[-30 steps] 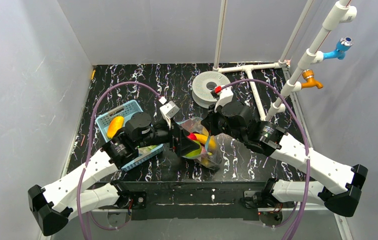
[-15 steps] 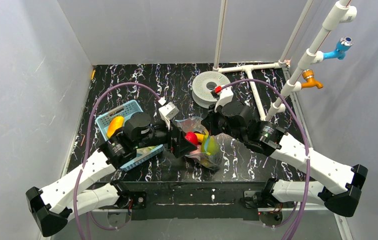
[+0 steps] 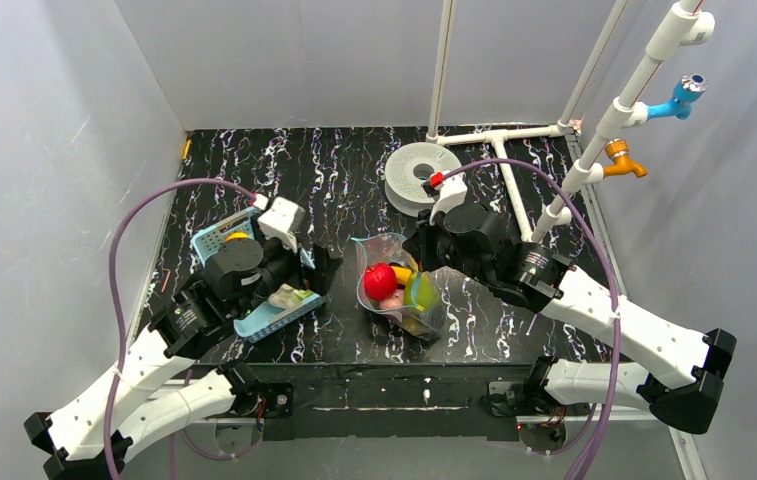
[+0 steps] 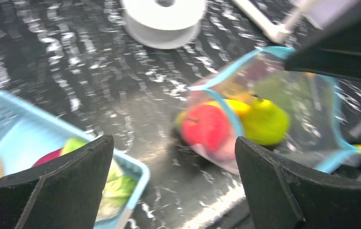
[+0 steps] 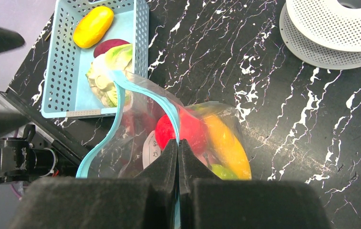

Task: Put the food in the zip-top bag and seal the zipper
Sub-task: Pick up the fake vegetable from the bin.

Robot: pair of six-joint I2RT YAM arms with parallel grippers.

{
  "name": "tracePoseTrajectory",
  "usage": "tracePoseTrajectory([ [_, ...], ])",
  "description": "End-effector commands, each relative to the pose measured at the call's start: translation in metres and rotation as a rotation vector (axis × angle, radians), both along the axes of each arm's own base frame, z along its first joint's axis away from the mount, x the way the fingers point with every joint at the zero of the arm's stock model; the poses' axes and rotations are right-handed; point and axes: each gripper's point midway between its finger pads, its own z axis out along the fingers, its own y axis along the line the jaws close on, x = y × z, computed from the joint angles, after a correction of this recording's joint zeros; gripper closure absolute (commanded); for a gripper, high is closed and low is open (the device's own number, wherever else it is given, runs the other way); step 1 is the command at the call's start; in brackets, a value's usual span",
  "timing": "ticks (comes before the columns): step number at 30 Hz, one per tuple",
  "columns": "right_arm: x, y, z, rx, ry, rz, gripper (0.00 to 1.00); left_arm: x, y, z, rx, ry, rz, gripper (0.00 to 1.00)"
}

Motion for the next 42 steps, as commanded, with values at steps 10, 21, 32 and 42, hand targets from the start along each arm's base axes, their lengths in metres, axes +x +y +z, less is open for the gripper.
tracePoseTrajectory([
  [10,0.001,0.008,0.022,0.061,-0.037,0.017,0.99,0.04,0.135,-0.02,0.184,0.053,0.678,0.02],
  [21,0.0,0.005,0.023,0.056,-0.038,0.014,0.99,0.072,0.167,-0.1,0.103,0.482,0.827,0.02],
  [32,0.001,0.005,0.022,0.053,-0.043,0.01,0.99,0.098,0.187,-0.144,0.17,0.604,0.892,0.07],
  [42,0.002,0.007,0.017,0.048,-0.041,0.011,0.99,0.103,0.187,-0.193,0.278,0.754,0.866,0.03],
])
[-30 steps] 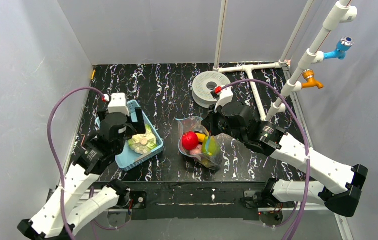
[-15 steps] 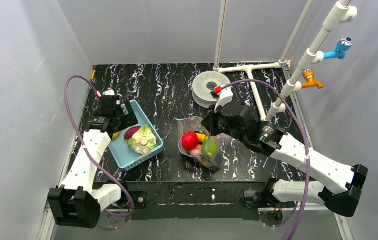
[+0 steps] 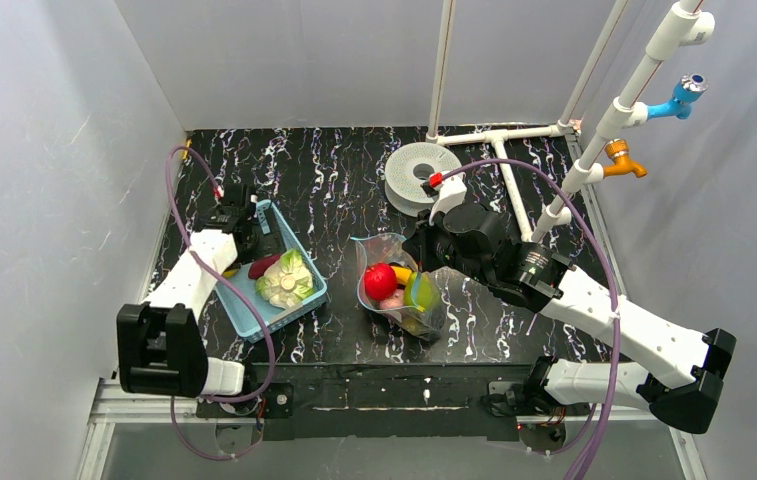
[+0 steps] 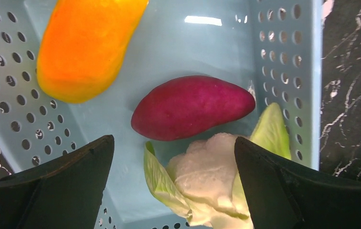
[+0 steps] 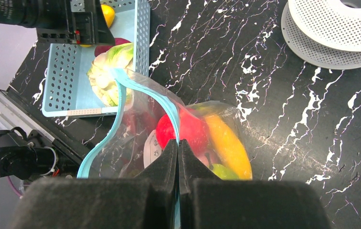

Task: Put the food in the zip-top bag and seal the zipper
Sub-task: Pick up the fake vegetable from the bin.

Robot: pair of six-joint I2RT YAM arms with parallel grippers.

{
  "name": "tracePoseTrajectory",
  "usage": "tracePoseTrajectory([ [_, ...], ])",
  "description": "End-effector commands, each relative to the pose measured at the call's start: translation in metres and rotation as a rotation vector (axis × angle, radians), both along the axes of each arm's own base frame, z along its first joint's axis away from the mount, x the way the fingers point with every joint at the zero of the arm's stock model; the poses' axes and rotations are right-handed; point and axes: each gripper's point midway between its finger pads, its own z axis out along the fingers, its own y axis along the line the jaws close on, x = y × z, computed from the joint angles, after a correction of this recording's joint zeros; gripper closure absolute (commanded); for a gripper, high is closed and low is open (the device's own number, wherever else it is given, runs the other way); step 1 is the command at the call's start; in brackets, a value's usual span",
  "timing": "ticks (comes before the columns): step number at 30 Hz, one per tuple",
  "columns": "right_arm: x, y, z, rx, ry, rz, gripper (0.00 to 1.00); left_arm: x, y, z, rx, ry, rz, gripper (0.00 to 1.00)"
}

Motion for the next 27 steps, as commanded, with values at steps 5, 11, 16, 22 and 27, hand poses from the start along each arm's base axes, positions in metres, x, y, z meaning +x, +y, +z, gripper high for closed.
tracePoseTrajectory([
  [5,0.003,0.007,0.017,0.051,-0.041,0.006,0.99,0.009,-0.006,-0.014,-0.028,0.092,-0.032,0.02],
  [11,0.003,0.003,0.016,0.052,-0.045,-0.006,0.99,0.007,-0.016,-0.032,-0.073,0.174,-0.06,0.02],
  [16,0.003,0.003,0.017,0.055,-0.047,-0.006,0.99,0.002,-0.013,-0.043,-0.058,0.246,-0.041,0.02],
  [22,0.002,0.004,0.016,0.055,-0.043,0.001,0.99,-0.004,-0.01,-0.051,-0.039,0.318,-0.014,0.04],
  [27,0.003,0.004,0.017,0.056,-0.046,-0.003,0.99,-0.009,-0.007,-0.053,-0.026,0.358,-0.001,0.15],
])
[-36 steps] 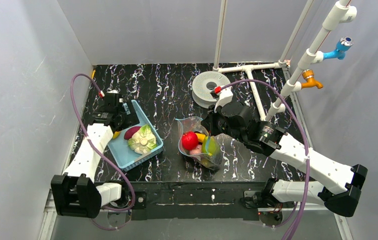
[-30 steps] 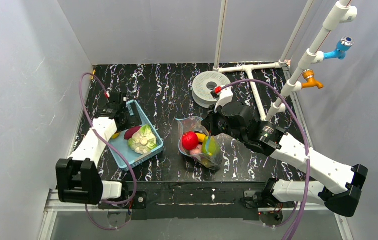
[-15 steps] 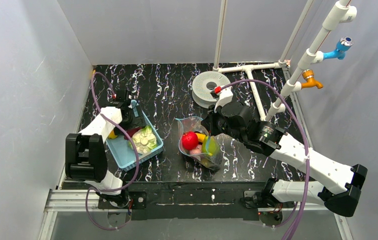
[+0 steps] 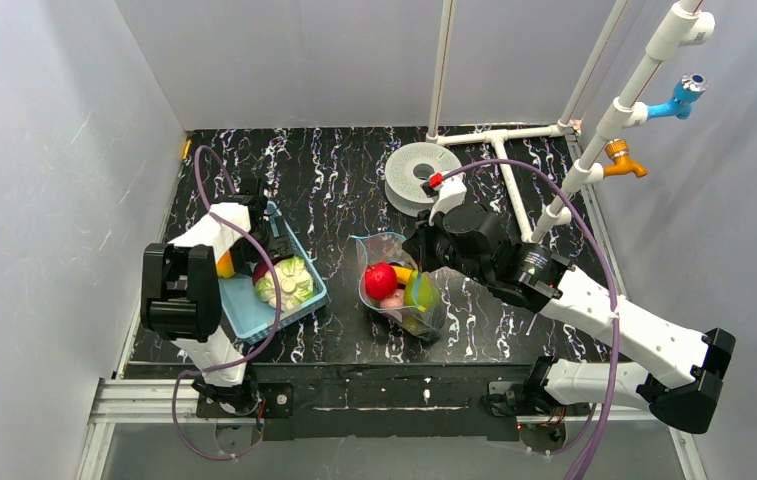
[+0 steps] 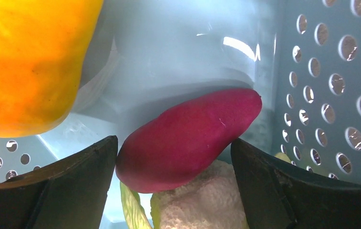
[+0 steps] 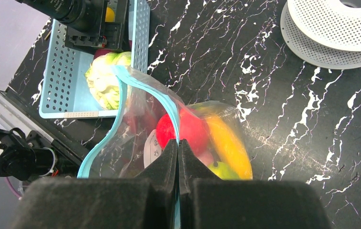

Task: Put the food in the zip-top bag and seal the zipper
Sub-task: Pick up the fake vegetable from the bin.

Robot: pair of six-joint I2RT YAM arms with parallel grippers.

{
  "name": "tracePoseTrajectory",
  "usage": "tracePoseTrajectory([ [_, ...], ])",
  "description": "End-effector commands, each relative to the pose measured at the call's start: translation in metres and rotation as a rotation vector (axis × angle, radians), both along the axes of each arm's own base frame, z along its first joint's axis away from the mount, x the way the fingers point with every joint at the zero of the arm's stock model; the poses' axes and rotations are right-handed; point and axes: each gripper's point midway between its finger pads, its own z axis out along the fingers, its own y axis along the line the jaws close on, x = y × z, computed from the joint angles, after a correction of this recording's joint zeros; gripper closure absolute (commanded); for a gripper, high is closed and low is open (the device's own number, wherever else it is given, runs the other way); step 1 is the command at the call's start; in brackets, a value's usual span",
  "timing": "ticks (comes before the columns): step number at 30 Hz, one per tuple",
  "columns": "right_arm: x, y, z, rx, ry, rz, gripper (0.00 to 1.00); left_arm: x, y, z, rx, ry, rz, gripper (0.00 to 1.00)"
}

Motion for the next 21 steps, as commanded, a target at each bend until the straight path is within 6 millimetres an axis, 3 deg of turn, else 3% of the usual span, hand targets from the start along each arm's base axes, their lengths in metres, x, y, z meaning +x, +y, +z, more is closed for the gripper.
tracePoseTrajectory([
  [1,0.002,0.004,0.018,0.056,-0.044,0.001,0.99,-0.013,0.007,0.004,0.033,0.061,0.016,0.15],
  [6,0.002,0.005,0.017,0.054,-0.039,0.004,0.99,-0.013,0.012,0.01,0.062,0.035,0.027,0.28],
  [12,0.003,0.006,0.017,0.053,-0.039,0.004,0.99,-0.012,0.016,0.015,0.081,0.016,0.024,0.55],
  [21,0.003,0.007,0.016,0.052,-0.037,0.006,0.99,-0.007,0.024,0.035,0.119,-0.078,0.042,0.67],
])
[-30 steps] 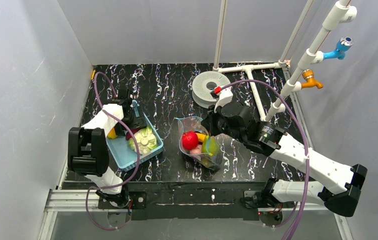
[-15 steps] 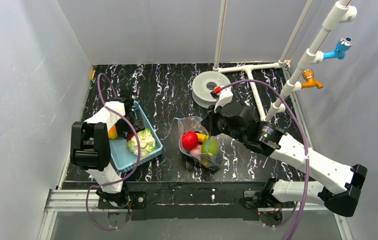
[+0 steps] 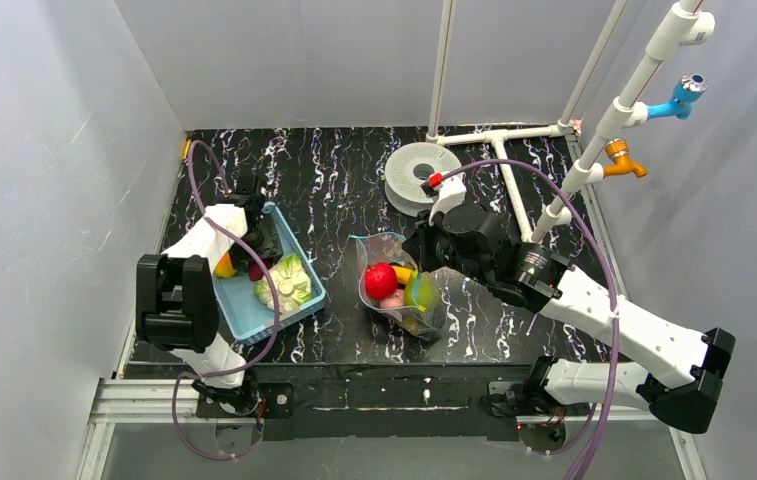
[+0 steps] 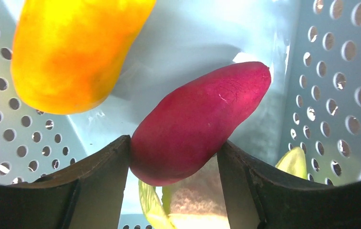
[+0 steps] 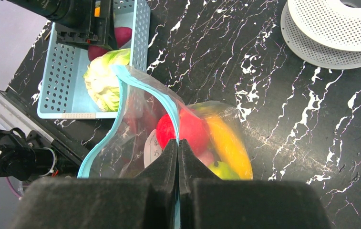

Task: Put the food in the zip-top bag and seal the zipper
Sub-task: Pick up the fake vegetable from the bin, then place the fake vegetable in the zipper food storage bag.

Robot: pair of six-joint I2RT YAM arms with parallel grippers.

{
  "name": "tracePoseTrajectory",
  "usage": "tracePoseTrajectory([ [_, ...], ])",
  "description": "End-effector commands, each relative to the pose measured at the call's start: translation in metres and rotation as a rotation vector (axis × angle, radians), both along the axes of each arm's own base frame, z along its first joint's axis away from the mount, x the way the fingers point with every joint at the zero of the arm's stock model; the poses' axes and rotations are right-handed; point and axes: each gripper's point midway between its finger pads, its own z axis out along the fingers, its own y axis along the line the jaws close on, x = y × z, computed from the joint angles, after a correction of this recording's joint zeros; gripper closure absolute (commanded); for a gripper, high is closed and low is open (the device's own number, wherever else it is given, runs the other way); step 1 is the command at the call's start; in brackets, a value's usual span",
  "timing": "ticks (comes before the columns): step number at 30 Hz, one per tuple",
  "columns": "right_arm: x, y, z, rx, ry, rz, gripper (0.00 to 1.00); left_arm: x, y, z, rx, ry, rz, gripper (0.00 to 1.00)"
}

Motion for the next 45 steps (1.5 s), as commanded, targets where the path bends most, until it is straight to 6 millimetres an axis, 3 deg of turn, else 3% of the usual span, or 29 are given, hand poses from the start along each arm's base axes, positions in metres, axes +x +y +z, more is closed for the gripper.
tracePoseTrajectory([
  [1,0.002,0.007,0.018,0.054,-0.037,0.006,0.99,-0.002,0.01,0.026,0.044,-0.079,0.014,0.68],
  [5,0.002,0.008,0.016,0.051,-0.031,0.007,0.99,0.0,0.01,0.041,0.038,-0.158,0.013,0.68],
  [9,0.002,0.01,0.016,0.052,-0.027,0.014,0.99,0.003,-0.006,0.061,-0.049,-0.256,-0.074,0.68],
  [12,0.002,0.011,0.017,0.053,-0.025,0.017,0.99,0.007,-0.024,0.082,-0.139,-0.399,-0.151,0.67],
  [16,0.002,0.011,0.018,0.058,-0.025,0.018,0.99,0.009,-0.065,0.124,-0.333,-0.665,-0.316,0.67],
  [20,0.0,0.013,0.019,0.063,-0.021,0.025,0.99,-0.008,-0.109,0.159,-0.564,-0.818,-0.482,0.62],
  [24,0.0,0.012,0.02,0.063,-0.021,0.022,0.99,-0.035,-0.156,0.197,-0.876,-0.841,-0.633,0.6],
  [28,0.001,0.011,0.02,0.062,-0.024,0.021,0.99,-0.061,-0.182,0.242,-1.092,-0.865,-0.71,0.59],
  [32,0.001,0.013,0.019,0.065,-0.026,0.025,0.99,-0.085,-0.201,0.273,-1.233,-0.863,-0.718,0.58],
  [37,0.001,0.013,0.019,0.069,-0.025,0.022,0.99,-0.098,-0.219,0.273,-1.237,-0.759,-0.61,0.61],
  [41,0.002,0.008,0.023,0.08,-0.035,-0.002,0.99,-0.09,-0.215,0.236,-1.197,-0.55,-0.213,0.66],
  [45,0.003,0.011,0.023,0.091,-0.033,0.003,0.99,-0.08,-0.221,0.243,-1.257,-0.643,0.004,0.67],
])
